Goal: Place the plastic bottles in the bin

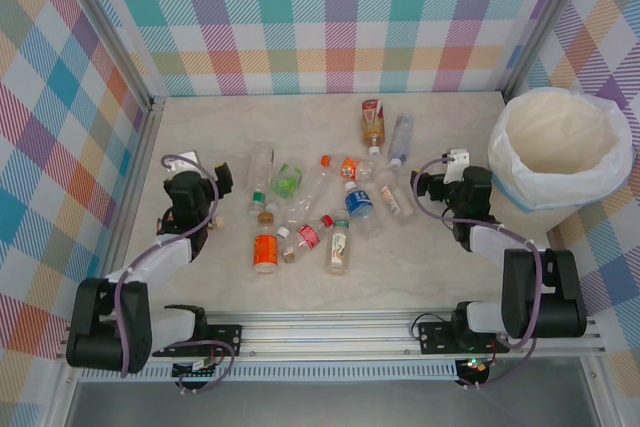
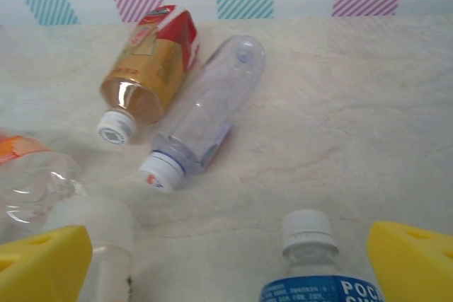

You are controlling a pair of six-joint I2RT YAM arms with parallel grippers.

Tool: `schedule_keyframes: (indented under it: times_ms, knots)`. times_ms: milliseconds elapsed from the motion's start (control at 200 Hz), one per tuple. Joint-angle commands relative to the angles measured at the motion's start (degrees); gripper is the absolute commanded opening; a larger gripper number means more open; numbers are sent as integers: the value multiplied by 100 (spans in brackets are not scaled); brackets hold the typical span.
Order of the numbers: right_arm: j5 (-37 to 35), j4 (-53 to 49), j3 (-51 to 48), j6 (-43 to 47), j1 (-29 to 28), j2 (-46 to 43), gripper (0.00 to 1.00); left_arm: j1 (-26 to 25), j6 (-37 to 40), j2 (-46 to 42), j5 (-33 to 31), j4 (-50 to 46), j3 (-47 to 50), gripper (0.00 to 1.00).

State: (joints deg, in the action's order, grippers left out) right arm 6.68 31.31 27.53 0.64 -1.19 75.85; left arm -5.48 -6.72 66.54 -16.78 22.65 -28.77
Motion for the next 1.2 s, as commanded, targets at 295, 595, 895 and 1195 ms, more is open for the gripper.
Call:
schedule_keyframes:
  times_ms: [295, 595, 895, 1195]
  knots:
    - [1317, -2340, 961, -777, -337, -280, 100, -121, -3151, -836, 676, -3777, -1250, 100]
    - [-187, -3937, 1595, -1443, -1150, 362, 92, -131, -3698, -311, 2094, -2828, -999, 100]
    - [-753, -4761, 2705, -1472, -1672, 1743, 81, -130, -3516, -107, 2112, -2984, -1051, 100]
    - [-1322, -4621, 2861, -1782, -1771, 2211, 62, -132, -3293, -151, 2003, -3273, -1113, 100]
